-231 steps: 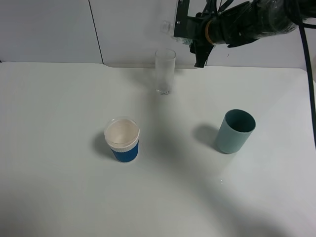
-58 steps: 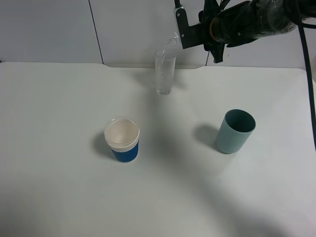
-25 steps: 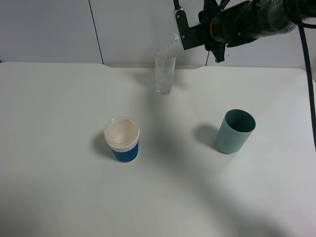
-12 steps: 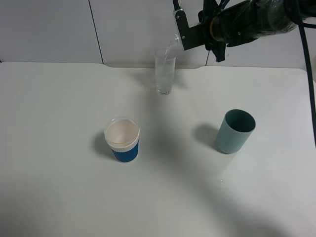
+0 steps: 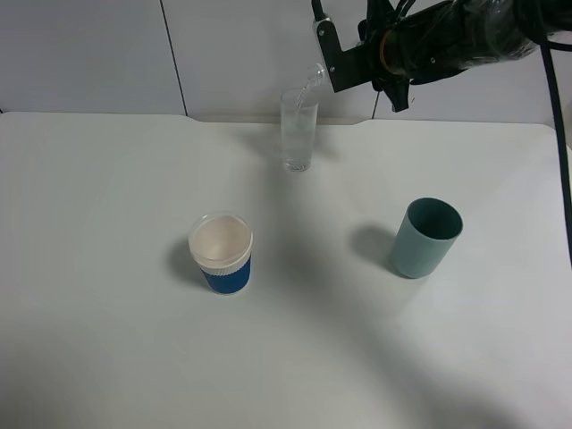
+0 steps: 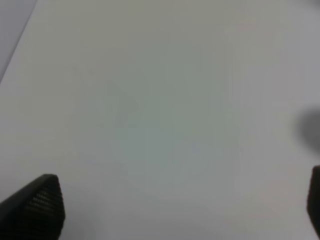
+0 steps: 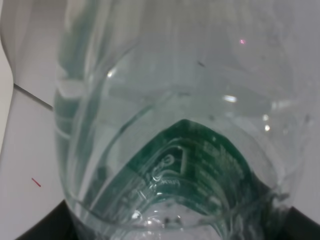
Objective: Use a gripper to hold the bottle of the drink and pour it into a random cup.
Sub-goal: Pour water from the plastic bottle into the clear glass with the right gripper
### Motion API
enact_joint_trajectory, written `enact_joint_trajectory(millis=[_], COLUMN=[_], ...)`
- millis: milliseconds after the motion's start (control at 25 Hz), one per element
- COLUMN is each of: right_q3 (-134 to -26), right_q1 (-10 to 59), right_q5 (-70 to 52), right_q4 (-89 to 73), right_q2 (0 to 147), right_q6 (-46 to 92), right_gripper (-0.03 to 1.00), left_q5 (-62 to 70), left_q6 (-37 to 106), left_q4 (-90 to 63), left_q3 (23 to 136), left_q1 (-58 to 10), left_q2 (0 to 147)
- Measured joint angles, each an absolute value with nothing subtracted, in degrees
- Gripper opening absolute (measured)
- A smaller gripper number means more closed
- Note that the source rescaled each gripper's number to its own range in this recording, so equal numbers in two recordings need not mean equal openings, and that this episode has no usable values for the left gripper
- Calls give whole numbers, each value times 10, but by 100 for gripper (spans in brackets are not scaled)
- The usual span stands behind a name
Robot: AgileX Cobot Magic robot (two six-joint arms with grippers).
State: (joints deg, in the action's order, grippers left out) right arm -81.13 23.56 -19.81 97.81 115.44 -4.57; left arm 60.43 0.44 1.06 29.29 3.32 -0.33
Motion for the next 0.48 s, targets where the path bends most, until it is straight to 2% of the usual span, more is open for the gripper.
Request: enact_joint_trajectory(millis=[480], right_q3=[-811], right_q1=[236], right_q5=[-198], right_q4=[978], right_q2=[1154], right_q6=[-35], right_gripper=[0], left_q5=[604], left_q6=[4], left_q4=[11], left_q3=[293], left_q1=[33], left_q2=[-3])
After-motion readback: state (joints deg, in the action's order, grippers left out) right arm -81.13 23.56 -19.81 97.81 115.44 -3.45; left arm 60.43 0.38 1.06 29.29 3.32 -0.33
